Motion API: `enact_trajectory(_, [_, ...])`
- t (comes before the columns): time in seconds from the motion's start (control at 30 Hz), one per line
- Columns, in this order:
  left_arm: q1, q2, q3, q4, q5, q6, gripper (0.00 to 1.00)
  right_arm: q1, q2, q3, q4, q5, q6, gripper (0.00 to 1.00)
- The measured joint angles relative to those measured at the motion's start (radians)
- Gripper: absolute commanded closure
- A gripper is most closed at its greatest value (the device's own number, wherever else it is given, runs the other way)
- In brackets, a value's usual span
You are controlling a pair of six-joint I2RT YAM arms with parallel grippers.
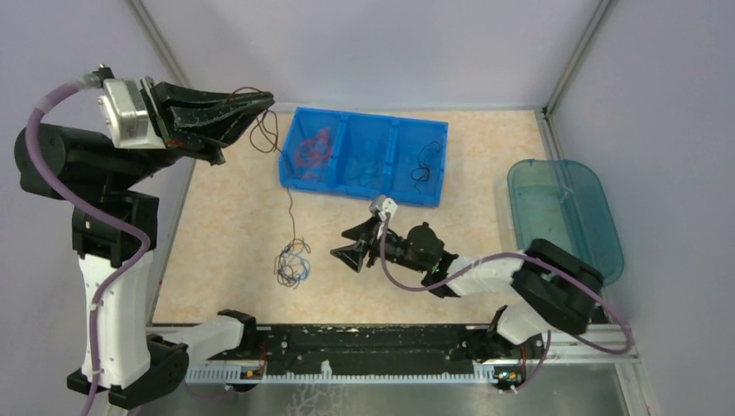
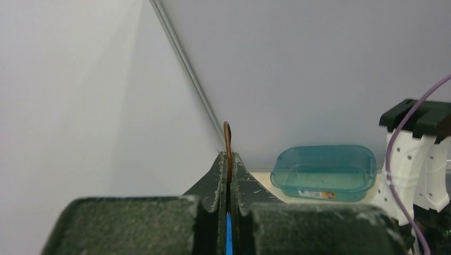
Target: Untangle the cables
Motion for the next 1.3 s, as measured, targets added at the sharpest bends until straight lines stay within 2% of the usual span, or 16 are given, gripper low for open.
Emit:
enact_trajectory(0.23, [0.0, -0.059, -0.161, -0.021, 0.031, 0.013, 1.0, 0.0, -0.36, 0.061, -0.171, -0.014, -0.087, 0.21])
enact_trajectory(0.3, [0.0, -0.06, -0.185, -0.023, 0.047, 0.003, 1.0, 0.0, -0.394, 0.098, -0.192, -0.035, -0.104, 0.17])
enact_trajectory(0.43, [0.0, -0.057, -0.212, -0.025, 0.078, -0.03, 1.0, 0.001, -0.375, 0.19, -0.233, -0.087, -0.135, 0.17])
enact_trajectory(0.6, [0.0, -0.058, -0.212, -0.006, 0.109, -0.075, 1.0, 0.0, -0.275, 0.307, -0.265, -0.095, -0.195, 0.22])
enact_trajectory(0.67, [0.0, -0.057, -0.212, 0.003, 0.117, -0.092, 1.0, 0.0, -0.23, 0.343, -0.271, -0.092, -0.214, 0.27])
enact_trajectory(0.73, [0.0, -0.057, -0.212, 0.012, 0.126, -0.105, 1.0, -0.004, -0.185, 0.372, -0.278, -0.09, -0.226, 0.36])
enact_trajectory(0.83, [0.0, -0.056, -0.212, 0.023, 0.133, -0.121, 1.0, -0.016, -0.139, 0.39, -0.279, -0.098, -0.228, 0.55])
enact_trajectory(0.87, [0.0, -0.056, -0.212, 0.025, 0.134, -0.123, 1.0, -0.02, -0.129, 0.391, -0.279, -0.102, -0.224, 0.59])
enact_trajectory(1.3, [0.0, -0.021, -0.148, 0.066, 0.137, -0.197, 1.0, -0.016, 0.04, 0.376, -0.181, -0.106, -0.165, 0.62])
